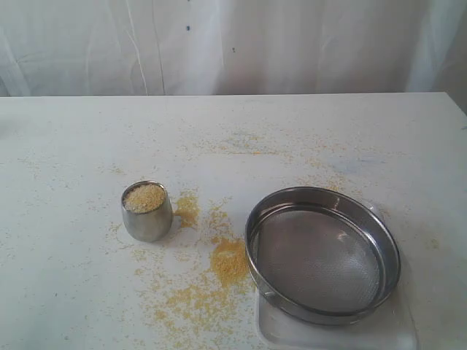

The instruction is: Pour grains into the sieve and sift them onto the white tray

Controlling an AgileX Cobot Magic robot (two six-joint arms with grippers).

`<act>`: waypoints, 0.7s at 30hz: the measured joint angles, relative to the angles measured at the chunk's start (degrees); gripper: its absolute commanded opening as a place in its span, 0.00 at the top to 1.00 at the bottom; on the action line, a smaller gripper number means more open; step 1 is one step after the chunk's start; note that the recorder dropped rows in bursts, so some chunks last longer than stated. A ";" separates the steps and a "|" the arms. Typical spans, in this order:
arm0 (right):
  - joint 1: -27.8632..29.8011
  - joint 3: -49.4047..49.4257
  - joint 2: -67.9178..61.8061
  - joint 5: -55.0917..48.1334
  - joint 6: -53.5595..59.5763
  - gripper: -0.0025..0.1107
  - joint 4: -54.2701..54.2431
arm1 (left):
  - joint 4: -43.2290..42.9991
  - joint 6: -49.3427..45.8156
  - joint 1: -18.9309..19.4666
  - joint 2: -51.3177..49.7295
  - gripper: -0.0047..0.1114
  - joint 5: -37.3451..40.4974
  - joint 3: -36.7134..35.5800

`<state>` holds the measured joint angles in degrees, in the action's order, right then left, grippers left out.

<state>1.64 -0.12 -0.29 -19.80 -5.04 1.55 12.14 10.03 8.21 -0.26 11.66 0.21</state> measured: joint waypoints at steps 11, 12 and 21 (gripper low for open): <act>0.00 0.00 0.00 0.00 0.00 0.98 0.00 | -8.27 0.00 0.00 0.00 0.96 -12.07 0.00; 0.00 0.00 0.00 0.00 0.00 0.98 0.00 | -10.05 0.00 0.00 0.00 0.96 -13.97 0.00; 0.00 0.00 0.00 0.00 0.00 0.98 0.00 | -13.21 0.13 0.00 0.00 0.96 -29.06 0.00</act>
<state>1.64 -0.12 -0.29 -19.80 -5.04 1.55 -1.07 10.16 8.21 -0.26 -17.41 0.21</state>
